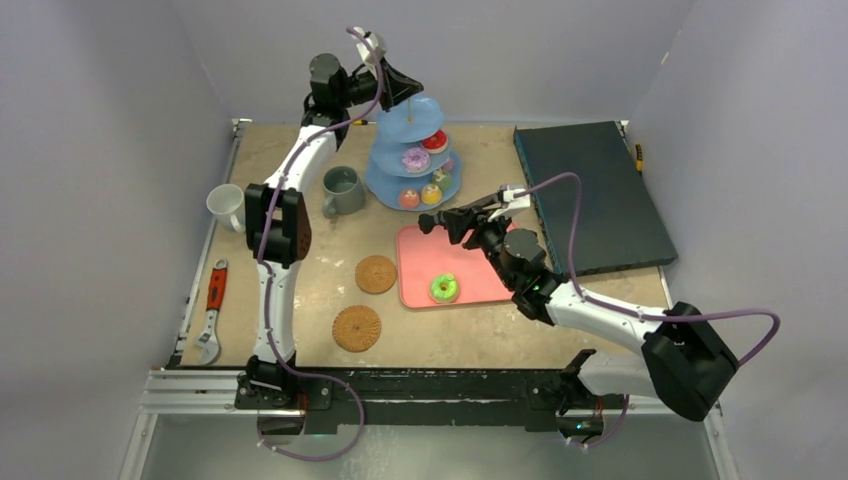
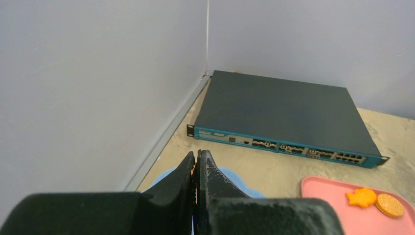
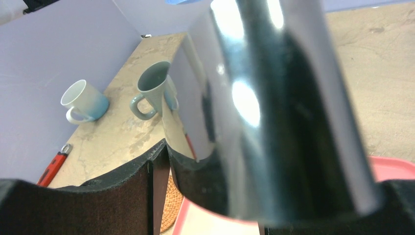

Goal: Serve the afternoon tea

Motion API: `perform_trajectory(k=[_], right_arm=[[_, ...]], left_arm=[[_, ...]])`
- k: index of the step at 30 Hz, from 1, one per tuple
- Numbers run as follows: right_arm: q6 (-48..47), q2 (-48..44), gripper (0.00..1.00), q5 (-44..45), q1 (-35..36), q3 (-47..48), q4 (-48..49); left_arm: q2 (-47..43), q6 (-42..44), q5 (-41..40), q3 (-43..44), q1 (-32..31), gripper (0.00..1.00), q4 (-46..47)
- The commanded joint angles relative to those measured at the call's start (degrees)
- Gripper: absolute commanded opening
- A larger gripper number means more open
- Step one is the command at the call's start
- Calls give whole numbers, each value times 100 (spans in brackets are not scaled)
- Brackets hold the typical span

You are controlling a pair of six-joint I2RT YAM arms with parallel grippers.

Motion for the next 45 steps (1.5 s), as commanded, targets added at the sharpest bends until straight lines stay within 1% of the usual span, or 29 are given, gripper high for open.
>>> perform_trajectory(k=[1,6,8,9,13,16,20,24,26,29,30,33,34,36,37,39,41,45], right_arm=[[31,-248,60,189,-35,-70,155],[-33,-377,59,301,-54,-158,71],[-61,-433,60,310,-85,-188,35],[-67,-447,60,313,-100,-198,11],[-56,-538,60,239,-194,-174,-87],[-83,-568,60,199,-239,-131,-183],[-180,-565,61,137,-242,49,-660],[-289,-818,63,106,-242,14,-960],[-426,-930,63,87,-242,-17,-1092],[-501,-1078,63,-78,-230,-153,-1212],[-487,-1127,63,-103,-213,-190,-1280],[-464,-1276,63,-50,-94,-255,-1488],[-470,-1301,63,-8,-20,-261,-1543],[-462,-1302,63,117,227,-231,-1677],[-466,-1286,63,208,376,-200,-1758],[-454,-1201,63,476,688,-77,-2030],[-390,-1150,64,735,971,9,-2285],[-78,-1315,64,1074,1190,-82,-2561]], left_arm=[[-332,368,-755,-116,-131,0,314],[-957,1258,-1823,-928,-462,0,317],[-1167,1703,-2358,-1115,-621,0,61],[-1238,1788,-2640,-1174,-676,0,-73],[-1510,1818,-3536,-1446,-776,0,-374],[-1740,1804,-4208,-1732,-834,0,-357],[-1870,1650,-5088,-1851,-938,0,-316],[-1984,1578,-5602,-2004,-1025,0,-161],[-2052,1579,-5689,-2117,-1050,0,-132],[-2142,1279,-5759,-2187,-1053,0,-293],[-2163,1254,-5715,-2181,-1051,6,-412],[-2229,1188,-5492,-2153,-1053,52,-794],[-2259,1203,-5429,-2131,-1051,63,-922],[-2333,1302,-5459,-2031,-1051,79,-1314],[-2392,1366,-5479,-2016,-1047,85,-1482],[-2555,1500,-5565,-2043,-1042,92,-1825],[-2729,1814,-5622,-2062,-1042,96,-2220],[-3059,2322,-5704,-2101,-1002,99,-3231]])
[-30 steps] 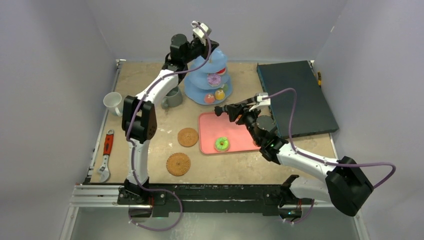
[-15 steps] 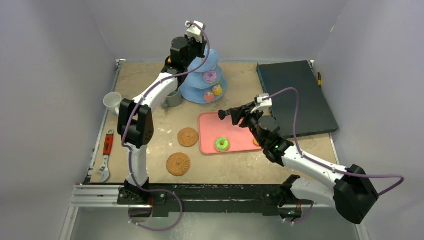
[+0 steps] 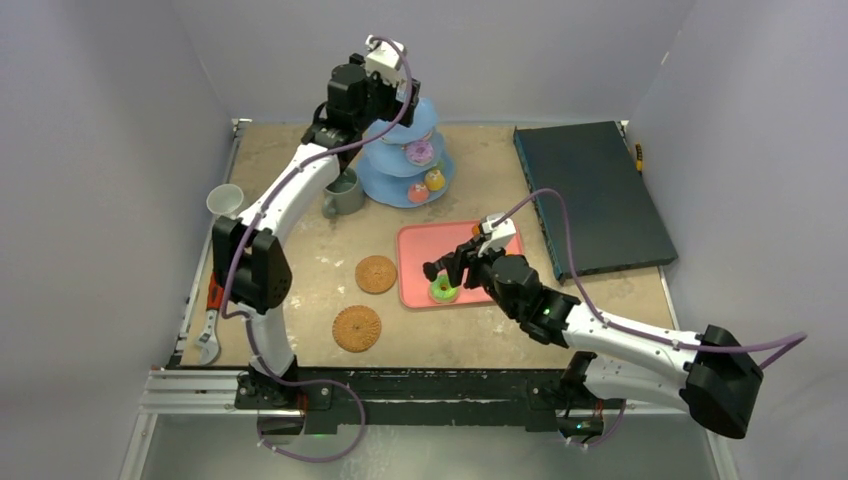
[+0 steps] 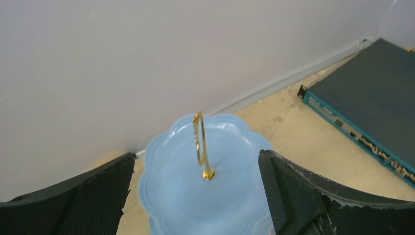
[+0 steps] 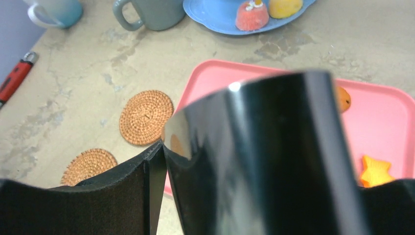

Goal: Serve the afternoon tea

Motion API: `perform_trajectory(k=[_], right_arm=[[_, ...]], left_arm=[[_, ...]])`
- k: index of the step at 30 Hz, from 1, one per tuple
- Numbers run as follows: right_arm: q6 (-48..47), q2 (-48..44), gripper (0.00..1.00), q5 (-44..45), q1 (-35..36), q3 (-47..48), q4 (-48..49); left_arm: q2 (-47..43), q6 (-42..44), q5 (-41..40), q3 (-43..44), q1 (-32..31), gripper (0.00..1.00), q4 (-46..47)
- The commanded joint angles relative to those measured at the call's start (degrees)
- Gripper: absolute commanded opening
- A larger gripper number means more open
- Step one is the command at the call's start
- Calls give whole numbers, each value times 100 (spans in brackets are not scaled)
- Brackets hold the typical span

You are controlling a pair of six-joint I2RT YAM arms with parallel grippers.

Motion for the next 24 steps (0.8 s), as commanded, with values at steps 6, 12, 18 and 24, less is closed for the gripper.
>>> perform_trajectory(k=[6,12,18,24], right_arm=[[264,-227,64,889,270,125,-347],[246,-31,67,1107,486,323,-588],[232,-171,70,1128,699,186,-654],[229,-140,73,1130,788,219,-859]], left_arm=[[-961,1097,140,161,344,99,-2187],[-1114,1260,237,391,546,99,-3089],[-1099,975,-50,924,800,99,-4085],[-1116,873,126,1163,1310,99,-4793]])
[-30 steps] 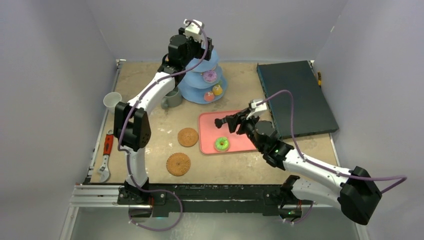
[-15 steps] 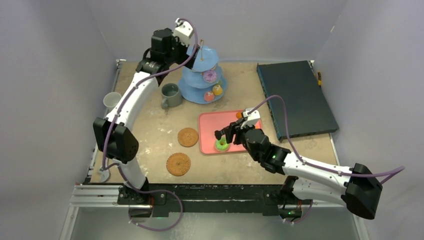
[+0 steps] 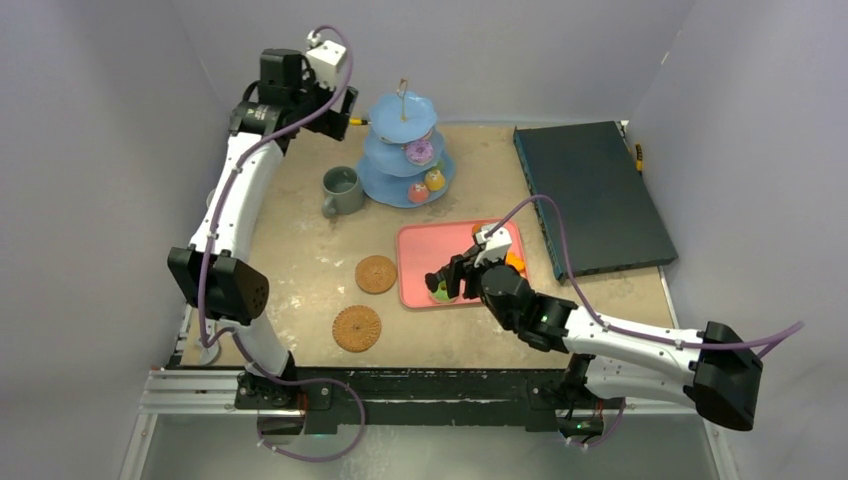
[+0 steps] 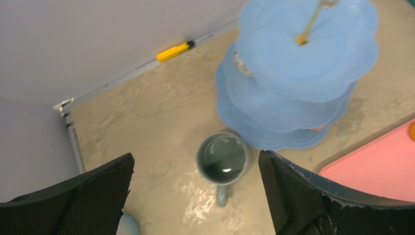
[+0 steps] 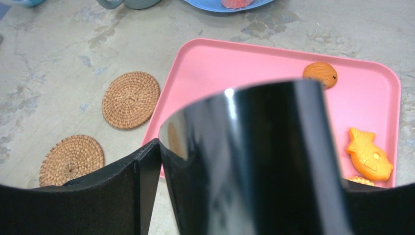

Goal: Serve the afternoon tea

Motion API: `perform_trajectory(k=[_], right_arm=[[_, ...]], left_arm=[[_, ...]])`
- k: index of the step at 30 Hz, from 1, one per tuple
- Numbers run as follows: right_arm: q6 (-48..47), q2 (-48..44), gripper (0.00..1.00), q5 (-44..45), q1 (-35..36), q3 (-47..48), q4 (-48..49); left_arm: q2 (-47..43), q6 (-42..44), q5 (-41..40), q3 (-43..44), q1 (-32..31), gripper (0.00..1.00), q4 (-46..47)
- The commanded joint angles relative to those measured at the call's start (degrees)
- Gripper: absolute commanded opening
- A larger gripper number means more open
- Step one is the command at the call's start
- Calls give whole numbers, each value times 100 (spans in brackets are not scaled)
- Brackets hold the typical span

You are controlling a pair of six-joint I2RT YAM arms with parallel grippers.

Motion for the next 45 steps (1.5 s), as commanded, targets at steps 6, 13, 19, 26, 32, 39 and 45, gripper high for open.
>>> perform_trajectory(k=[6,13,19,26,32,39,45], right_arm=[[47,63,72,205,119,18,68],[28,473,69,368,220,44,187],[79,426,60,531,252,35,255],[-356,297,53,486,253,188,1006],[-895,1140,53,98,-77,767,2219],[-1079,2555,52,-946,-984,1843,3471],[-1016,3561,52,-1296,-1156,2631,3774]], left_arm=[[-529,-25,-252,103,293,99,-707],[-576,-82,-290,72,296,99,-675],[-574,-106,-272,45,299,99,-597],[-648,-64,-334,-168,299,99,-348],[-690,-57,-419,-307,309,99,-222],[-697,-159,-333,-326,324,99,-144],[-760,-77,-415,-412,368,99,-79]])
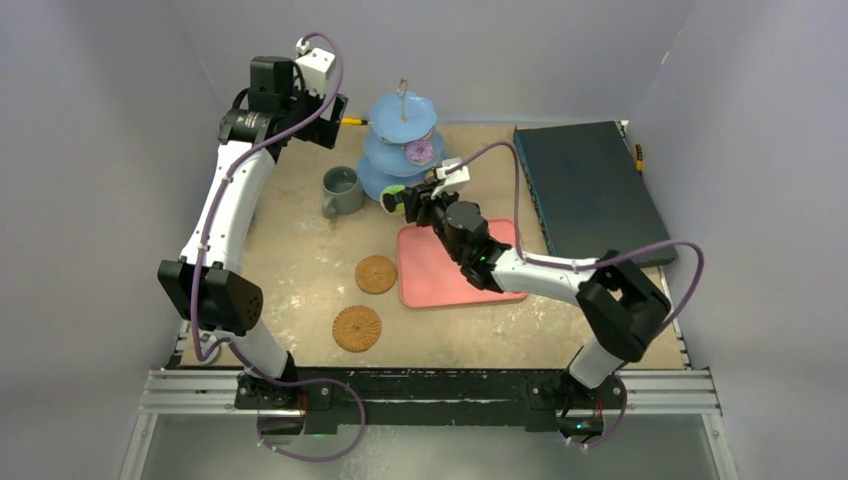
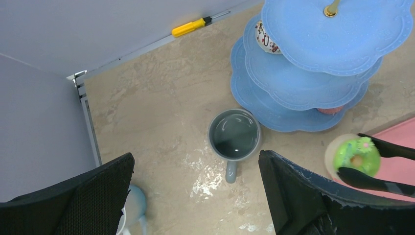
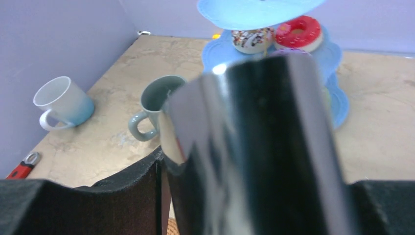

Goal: Serve the afternoon tea

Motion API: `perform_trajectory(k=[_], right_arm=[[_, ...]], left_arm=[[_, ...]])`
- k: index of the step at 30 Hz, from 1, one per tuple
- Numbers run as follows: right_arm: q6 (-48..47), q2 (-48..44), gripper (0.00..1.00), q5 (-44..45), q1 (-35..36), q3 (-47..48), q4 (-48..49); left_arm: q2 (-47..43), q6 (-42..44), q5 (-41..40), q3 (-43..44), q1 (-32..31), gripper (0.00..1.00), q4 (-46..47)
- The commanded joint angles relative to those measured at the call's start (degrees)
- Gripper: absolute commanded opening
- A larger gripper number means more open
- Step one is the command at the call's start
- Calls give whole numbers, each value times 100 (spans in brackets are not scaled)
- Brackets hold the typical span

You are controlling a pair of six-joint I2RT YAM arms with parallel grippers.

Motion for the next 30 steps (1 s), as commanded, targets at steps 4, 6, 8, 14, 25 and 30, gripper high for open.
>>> perform_trajectory(k=[4,6,8,14,25,30], right_arm=[[121,649,52,-554,-98,730,774],[172,784,52,-619,-109,828,806],[217,933,52,-659,-115,906,822],[422,1294,52,-687,-271,1036,897],[627,1965,52,-566,-589,1325,1221],[739,2262,52,-386,-661,1535,1283]], left_arm=[[-364,32,-107,-136,78,99,291],[-367,48,-107,-132,84,99,299],[-358,44,-105,-122,81,99,307],[-339,16,-73,-82,80,99,303],[-324,-4,-88,-20,84,99,288],[-318,1,-46,-25,80,99,289]])
